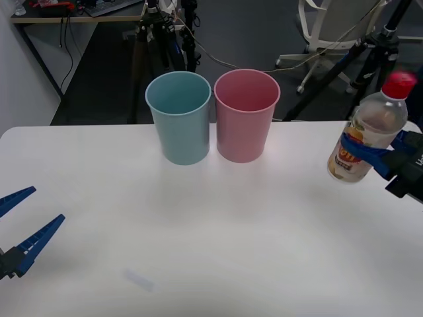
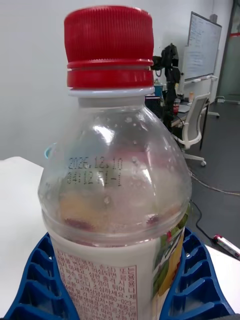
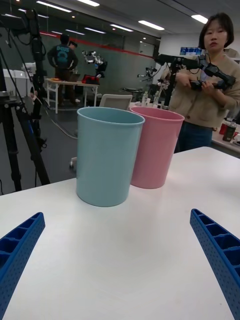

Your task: Grasp the object on the table and drop it into the matching bin: aluminum can to the light blue bin, PET bottle to the pink bin.

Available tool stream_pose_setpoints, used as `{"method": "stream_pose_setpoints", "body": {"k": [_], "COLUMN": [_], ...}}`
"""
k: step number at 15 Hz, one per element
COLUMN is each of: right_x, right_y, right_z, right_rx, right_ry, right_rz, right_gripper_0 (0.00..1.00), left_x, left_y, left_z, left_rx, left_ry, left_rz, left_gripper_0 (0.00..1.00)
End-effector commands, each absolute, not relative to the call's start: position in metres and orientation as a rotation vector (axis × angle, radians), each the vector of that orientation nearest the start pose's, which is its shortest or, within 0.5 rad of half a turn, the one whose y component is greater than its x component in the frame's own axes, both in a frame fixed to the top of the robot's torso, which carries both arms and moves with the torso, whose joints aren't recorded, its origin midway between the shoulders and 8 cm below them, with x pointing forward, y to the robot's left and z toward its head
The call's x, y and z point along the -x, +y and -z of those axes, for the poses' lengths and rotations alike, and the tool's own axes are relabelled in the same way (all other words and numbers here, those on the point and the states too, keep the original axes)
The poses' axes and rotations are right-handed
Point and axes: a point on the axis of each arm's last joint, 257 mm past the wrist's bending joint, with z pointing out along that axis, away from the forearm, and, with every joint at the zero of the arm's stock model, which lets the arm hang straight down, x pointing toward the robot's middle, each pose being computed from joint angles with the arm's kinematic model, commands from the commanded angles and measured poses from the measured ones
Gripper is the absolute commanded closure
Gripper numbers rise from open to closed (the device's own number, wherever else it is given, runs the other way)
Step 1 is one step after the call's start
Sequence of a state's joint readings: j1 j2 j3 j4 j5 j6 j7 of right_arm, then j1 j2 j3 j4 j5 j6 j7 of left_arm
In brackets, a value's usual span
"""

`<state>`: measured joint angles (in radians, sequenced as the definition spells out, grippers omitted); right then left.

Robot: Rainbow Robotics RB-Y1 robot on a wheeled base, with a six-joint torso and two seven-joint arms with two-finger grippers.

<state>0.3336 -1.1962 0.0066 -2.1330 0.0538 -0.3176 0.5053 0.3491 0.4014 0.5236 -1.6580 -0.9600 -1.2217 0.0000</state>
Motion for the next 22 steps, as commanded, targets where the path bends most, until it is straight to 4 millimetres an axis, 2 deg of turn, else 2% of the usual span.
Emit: {"method": "stream_pose_setpoints", "body": {"k": [1,6,9,13,18,22], "right_x": [-0.415,-0.429,-0.450,-0.486,-0.538,-0.573], "right_y": [-0.230,-0.214,-0.197,-0.173,-0.124,-0.107], "right_z": [0.021,-0.022,-0.033,-0.035,-0.042,-0.037], "right_rx": [0.597,0.586,0.572,0.582,0.591,0.564], "right_ry": [1.413,1.430,1.434,1.435,1.431,1.447], "right_rz": [-0.503,-0.546,-0.572,-0.582,-0.611,-0.594], "right_gripper_0": [1.00,1.00,1.00,1.00,1.00,1.00], "left_x": [-0.342,-0.342,-0.342,-0.342,-0.342,-0.342], "left_y": [0.330,0.330,0.330,0.330,0.330,0.330], "left_z": [0.169,0.169,0.169,0.169,0.169,0.169], "left_rx": [-0.465,-0.465,-0.465,-0.465,-0.465,-0.465], "left_ry": [1.441,1.441,1.441,1.441,1.441,1.441], "left_rz": [0.567,0.567,0.567,0.567,0.567,0.567], "left_gripper_0": [0.00,0.00,0.00,0.00,0.00,0.00]}}
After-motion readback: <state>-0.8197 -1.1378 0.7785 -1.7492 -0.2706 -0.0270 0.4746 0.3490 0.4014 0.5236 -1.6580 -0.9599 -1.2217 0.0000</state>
